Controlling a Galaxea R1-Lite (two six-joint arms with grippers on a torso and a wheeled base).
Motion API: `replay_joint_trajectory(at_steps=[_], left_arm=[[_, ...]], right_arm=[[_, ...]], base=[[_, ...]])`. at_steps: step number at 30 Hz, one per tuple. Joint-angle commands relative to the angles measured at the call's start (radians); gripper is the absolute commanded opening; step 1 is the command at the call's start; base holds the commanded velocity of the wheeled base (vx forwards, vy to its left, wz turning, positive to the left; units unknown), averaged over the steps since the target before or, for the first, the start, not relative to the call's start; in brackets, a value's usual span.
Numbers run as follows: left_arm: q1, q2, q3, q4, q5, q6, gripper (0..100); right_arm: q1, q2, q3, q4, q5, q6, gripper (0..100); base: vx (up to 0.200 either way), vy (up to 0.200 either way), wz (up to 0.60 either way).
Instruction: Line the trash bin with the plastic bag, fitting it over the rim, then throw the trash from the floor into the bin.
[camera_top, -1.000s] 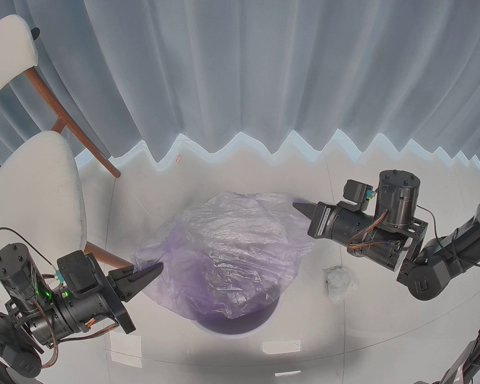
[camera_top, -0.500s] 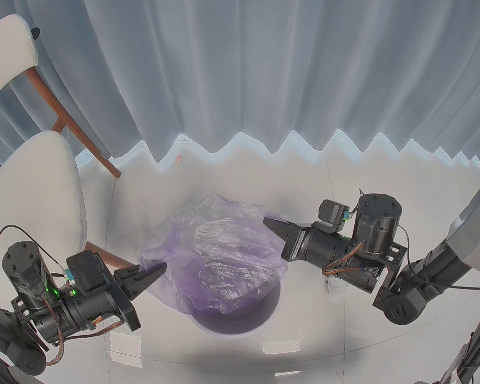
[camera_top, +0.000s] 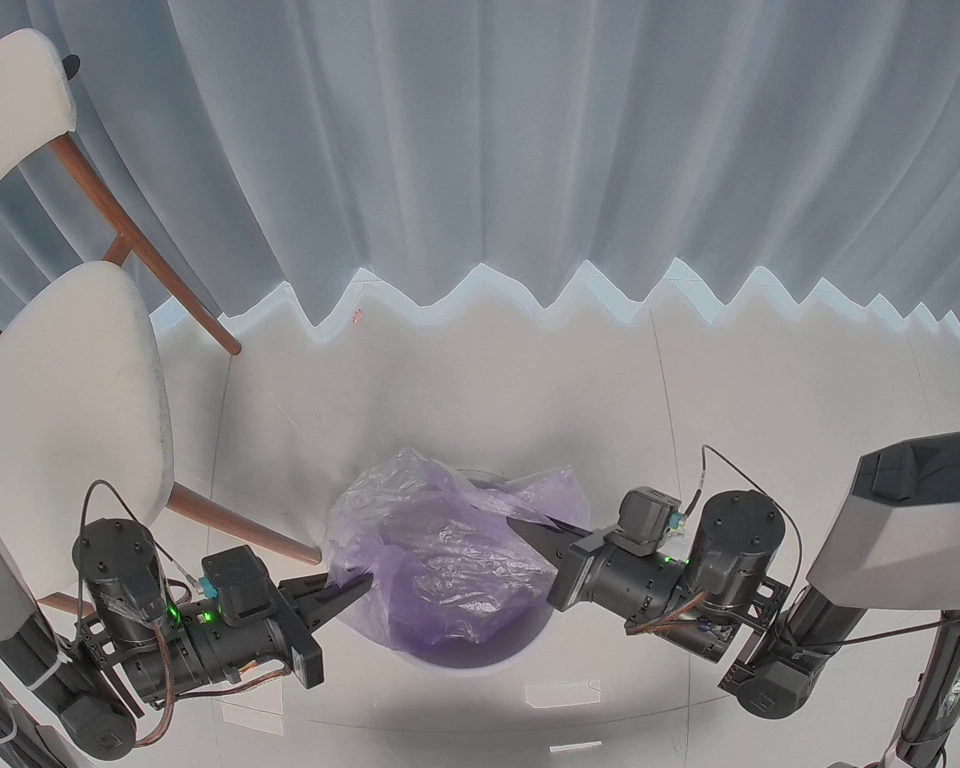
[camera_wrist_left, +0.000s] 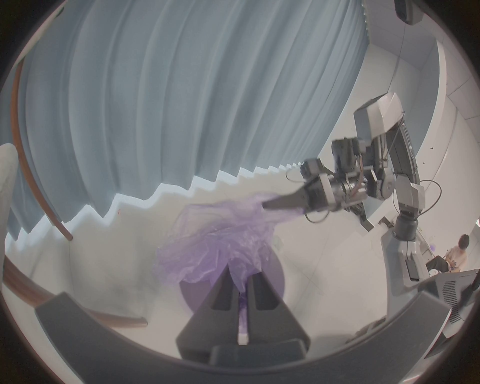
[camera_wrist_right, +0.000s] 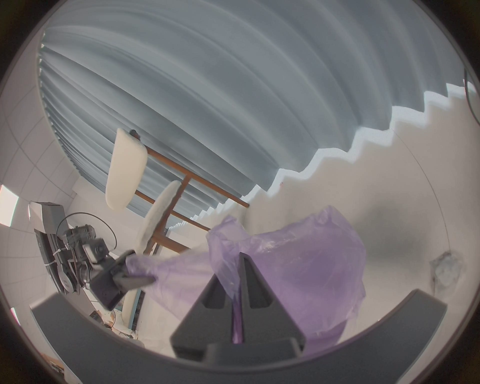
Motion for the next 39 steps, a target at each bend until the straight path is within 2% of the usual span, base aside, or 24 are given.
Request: replay_joint_trajectory(at_steps=[1, 4, 7, 13, 16, 20, 22, 27, 36, 39], left_arm=[[0.01, 0.137, 0.009, -0.121, 0.003, -0.025, 0], [0.003, 0.14, 0.009, -0.127, 0.014, -0.048, 0], [0.008, 0.137, 0.021, -0.129, 0.001, -0.033, 0], [0.01, 0.071, -0.032, -0.127, -0.022, -0.036, 0], [0.008, 0.08, -0.078, -0.126, -0.069, -0.04, 0], [0.031, 0.161, -0.046, -0.129, -0.071, -0.034, 0], [0.053, 0.17, 0.02, -0.129, -0.074, -0.024, 0], [0.039, 0.131, 0.061, -0.127, -0.078, -0.01, 0], [0.017, 0.104, 0.08, -0.127, -0.072, 0.004, 0], [0.019, 0.104, 0.08, -0.126, -0.072, 0.035, 0]], right_arm=[[-0.031, -0.042, 0.1, -0.021, 0.001, 0.038, 0], [-0.055, -0.088, 0.14, -0.021, 0.001, 0.064, 0], [-0.072, -0.136, 0.171, -0.021, -0.004, 0.07, 0], [-0.09, -0.237, 0.315, -0.01, -0.001, 0.05, 0], [-0.123, -0.246, 0.304, -0.007, 0.001, 0.024, 0], [-0.126, -0.234, 0.281, -0.005, 0.001, 0.035, 0], [-0.123, -0.202, 0.289, -0.014, -0.001, 0.058, 0], [-0.121, -0.199, 0.283, -0.016, -0.002, 0.095, 0], [-0.115, -0.188, 0.315, -0.014, -0.004, 0.093, 0], [-0.1, -0.197, 0.317, -0.016, -0.005, 0.092, 0]], base=[[0.0, 0.0, 0.0], [0.0, 0.0, 0.0], [0.0, 0.0, 0.0], [0.0, 0.0, 0.0], [0.0, 0.0, 0.0], [0.0, 0.0, 0.0], [0.0, 0.0, 0.0], [0.0, 0.0, 0.0], [0.0, 0.0, 0.0], [0.0, 0.0, 0.0]])
